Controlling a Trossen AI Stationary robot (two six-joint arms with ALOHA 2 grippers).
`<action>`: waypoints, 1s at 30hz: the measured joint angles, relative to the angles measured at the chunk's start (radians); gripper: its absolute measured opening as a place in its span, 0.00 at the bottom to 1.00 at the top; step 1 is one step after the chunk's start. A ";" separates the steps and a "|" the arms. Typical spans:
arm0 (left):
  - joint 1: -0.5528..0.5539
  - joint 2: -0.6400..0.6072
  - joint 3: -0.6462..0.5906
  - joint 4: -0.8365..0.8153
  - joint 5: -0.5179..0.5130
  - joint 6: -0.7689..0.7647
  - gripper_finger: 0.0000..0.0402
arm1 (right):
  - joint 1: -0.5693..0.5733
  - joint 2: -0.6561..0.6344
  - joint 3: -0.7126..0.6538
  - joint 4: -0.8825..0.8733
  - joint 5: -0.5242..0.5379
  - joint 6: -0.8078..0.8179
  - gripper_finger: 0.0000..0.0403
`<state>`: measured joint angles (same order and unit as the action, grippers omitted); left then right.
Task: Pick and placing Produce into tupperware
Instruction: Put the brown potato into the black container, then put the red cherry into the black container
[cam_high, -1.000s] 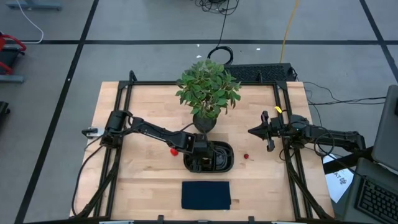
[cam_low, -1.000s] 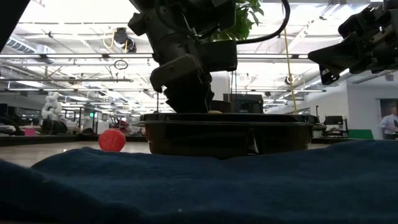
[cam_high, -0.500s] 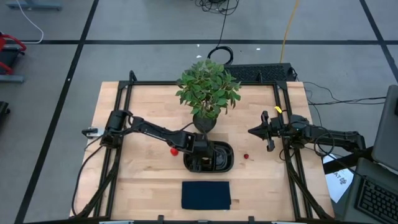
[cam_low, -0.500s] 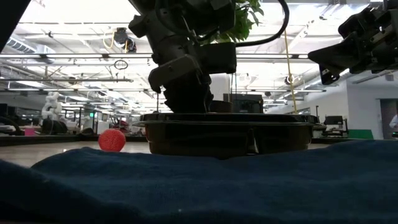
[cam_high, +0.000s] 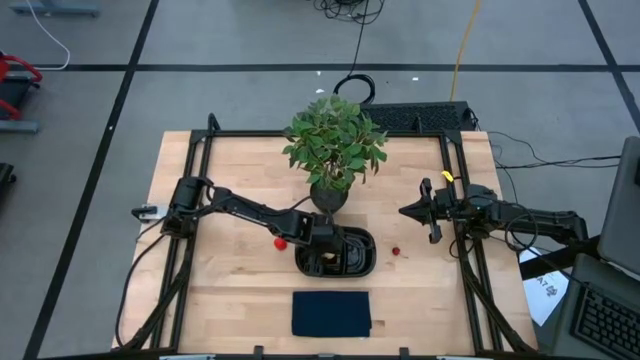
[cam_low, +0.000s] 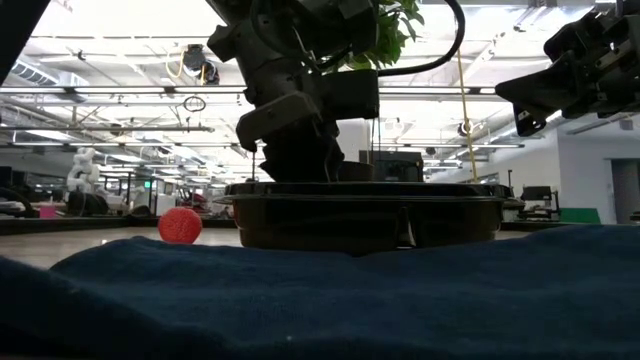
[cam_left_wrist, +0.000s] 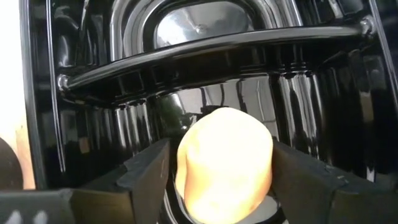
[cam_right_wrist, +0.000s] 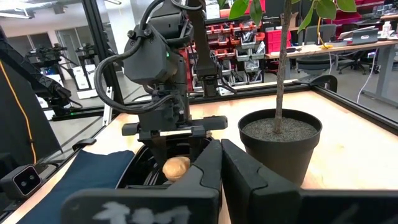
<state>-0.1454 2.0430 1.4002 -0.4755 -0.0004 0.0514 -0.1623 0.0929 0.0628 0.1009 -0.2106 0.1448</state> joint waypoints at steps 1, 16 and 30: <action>0.000 0.000 0.000 0.000 0.000 0.005 0.66 | 0.000 0.000 0.000 0.000 0.000 0.000 0.00; -0.002 0.000 0.127 -0.183 -0.001 0.059 0.70 | 0.000 0.000 0.000 0.000 0.000 0.000 0.00; -0.002 0.001 0.144 -0.195 -0.054 0.069 0.30 | 0.000 0.000 0.000 0.000 0.000 0.000 0.00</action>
<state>-0.1474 2.0438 1.5440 -0.6704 -0.0540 0.1200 -0.1621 0.0929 0.0628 0.1009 -0.2107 0.1448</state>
